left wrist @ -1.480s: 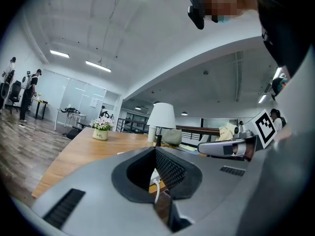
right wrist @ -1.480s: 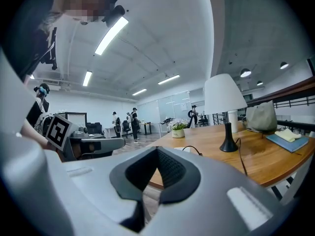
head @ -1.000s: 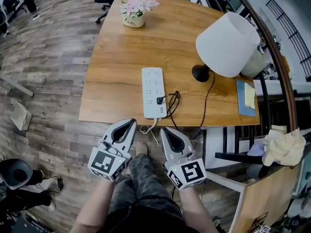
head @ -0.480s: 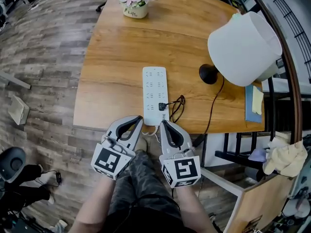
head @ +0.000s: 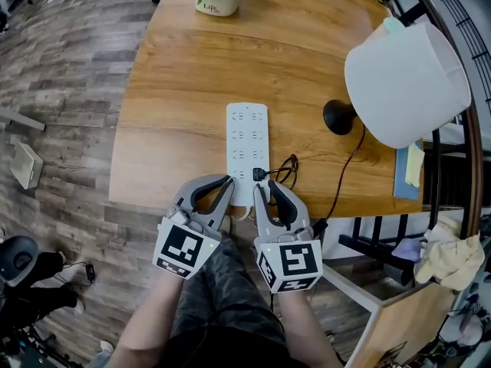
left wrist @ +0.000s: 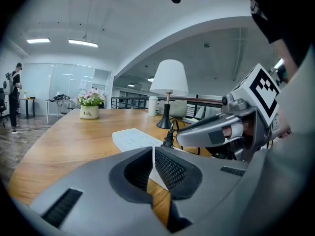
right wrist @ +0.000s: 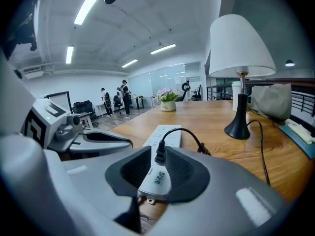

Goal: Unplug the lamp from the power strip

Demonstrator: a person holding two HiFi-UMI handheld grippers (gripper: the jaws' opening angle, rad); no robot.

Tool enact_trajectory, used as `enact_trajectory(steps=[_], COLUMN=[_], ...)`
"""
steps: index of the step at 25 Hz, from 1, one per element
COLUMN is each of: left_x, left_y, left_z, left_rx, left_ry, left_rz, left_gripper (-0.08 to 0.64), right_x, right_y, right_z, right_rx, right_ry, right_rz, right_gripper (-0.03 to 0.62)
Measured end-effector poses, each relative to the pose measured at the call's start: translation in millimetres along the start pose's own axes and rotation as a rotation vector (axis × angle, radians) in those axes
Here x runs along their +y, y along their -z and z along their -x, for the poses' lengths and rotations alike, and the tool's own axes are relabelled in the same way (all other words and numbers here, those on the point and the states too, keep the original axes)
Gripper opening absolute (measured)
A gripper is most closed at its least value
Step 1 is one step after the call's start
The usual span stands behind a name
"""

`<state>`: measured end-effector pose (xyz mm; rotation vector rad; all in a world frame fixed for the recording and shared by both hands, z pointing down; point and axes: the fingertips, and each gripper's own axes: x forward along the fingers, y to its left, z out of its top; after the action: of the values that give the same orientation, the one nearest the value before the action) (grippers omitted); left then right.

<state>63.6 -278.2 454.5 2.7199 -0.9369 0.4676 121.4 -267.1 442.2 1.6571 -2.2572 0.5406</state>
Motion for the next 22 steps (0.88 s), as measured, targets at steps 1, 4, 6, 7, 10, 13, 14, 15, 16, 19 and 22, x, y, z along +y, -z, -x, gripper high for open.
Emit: enact_trajectory(steps=[1, 4, 6, 7, 10, 13, 14, 15, 16, 19, 22], left_x=[0, 1, 2, 2, 3, 5, 5, 4, 4, 5, 2], left_y=[1, 5, 7, 6, 5, 4, 4, 4, 4, 5, 6], left_z=[-3, -10, -13, -15, -18, -21, -22, -23, -24, -26, -30], left_rx=[0.013, 0.067, 0.091, 0.095, 0.087, 0.084, 0.086, 0.089, 0.093, 0.102, 0.109], left_ry=[-0.001, -0.017, -0.027, -0.026, -0.019, -0.012, -0.010, -0.008, -0.006, -0.002, 0.015], left_rz=[-0.016, -0.078, -0.118, -0.128, -0.119, -0.105, -0.113, -0.124, -0.136, -0.154, -0.165], left_gripper=[-0.003, -0.003, -0.003, -0.003, -0.003, -0.003, -0.003, -0.003, -0.003, -0.003, -0.003], right_x=[-2, -4, -3, -3, 1, -2, -4, -5, -6, -7, -7], right_y=[1, -1, -3, -5, -7, -3, -1, 1, 1, 1, 3], right_z=[-2, -7, -9, -10, -13, -18, -19, -21, -21, -24, -25], right_rx=[0.005, 0.019, 0.037, 0.050, 0.088, 0.112, 0.121, 0.128, 0.132, 0.141, 0.157], right_ry=[0.003, 0.006, 0.015, 0.023, 0.037, 0.052, 0.056, 0.059, 0.061, 0.053, 0.044], right_rz=[-0.002, 0.003, 0.050, 0.083, 0.083, 0.012, 0.012, 0.017, 0.019, 0.005, 0.000], right_gripper=[0.086, 0.086, 0.086, 0.086, 0.086, 0.086, 0.086, 0.086, 0.086, 0.086, 0.086])
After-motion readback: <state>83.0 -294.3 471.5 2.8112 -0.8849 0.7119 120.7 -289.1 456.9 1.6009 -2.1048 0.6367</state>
